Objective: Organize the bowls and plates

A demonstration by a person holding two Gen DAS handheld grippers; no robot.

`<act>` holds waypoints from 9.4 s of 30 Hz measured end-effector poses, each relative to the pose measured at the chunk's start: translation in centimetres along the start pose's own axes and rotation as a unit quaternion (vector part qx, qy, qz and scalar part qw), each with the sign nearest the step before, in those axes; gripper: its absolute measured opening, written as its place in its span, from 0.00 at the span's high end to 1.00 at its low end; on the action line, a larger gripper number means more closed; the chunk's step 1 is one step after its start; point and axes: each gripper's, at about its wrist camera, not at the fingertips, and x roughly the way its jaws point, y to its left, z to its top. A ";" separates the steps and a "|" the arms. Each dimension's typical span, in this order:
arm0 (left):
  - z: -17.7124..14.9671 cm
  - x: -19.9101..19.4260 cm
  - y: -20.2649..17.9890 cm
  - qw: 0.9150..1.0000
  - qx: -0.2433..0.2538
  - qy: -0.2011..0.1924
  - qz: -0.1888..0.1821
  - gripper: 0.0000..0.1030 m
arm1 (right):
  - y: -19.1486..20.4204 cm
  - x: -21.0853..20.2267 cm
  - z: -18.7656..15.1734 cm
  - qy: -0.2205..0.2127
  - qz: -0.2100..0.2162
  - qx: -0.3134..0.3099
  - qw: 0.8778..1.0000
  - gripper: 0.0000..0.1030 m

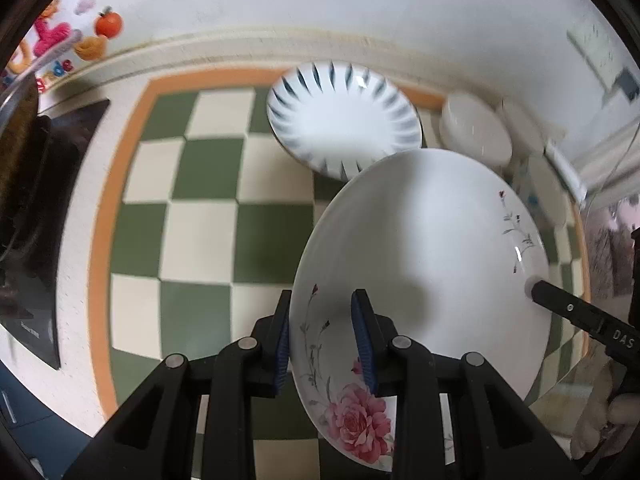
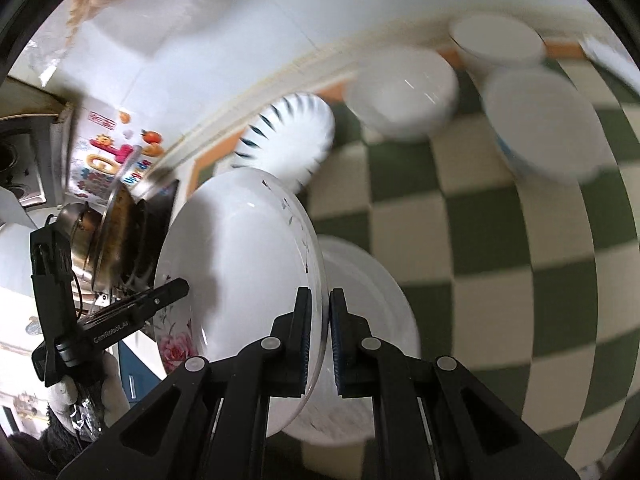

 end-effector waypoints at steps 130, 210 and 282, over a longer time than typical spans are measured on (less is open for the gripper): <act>-2.6 3.3 -2.2 0.997 0.035 0.072 0.016 0.81 | -1.4 4.6 -1.8 0.066 -0.076 0.002 0.995 0.93; -12.4 -20.4 -5.2 0.993 0.062 -0.099 -0.016 0.08 | 12.3 -17.2 -15.2 -0.070 -0.143 -0.051 0.986 0.09; 10.2 -1.9 -20.0 0.997 0.016 0.020 -0.070 0.77 | -7.0 -7.0 12.5 0.044 -0.072 -0.025 0.996 0.88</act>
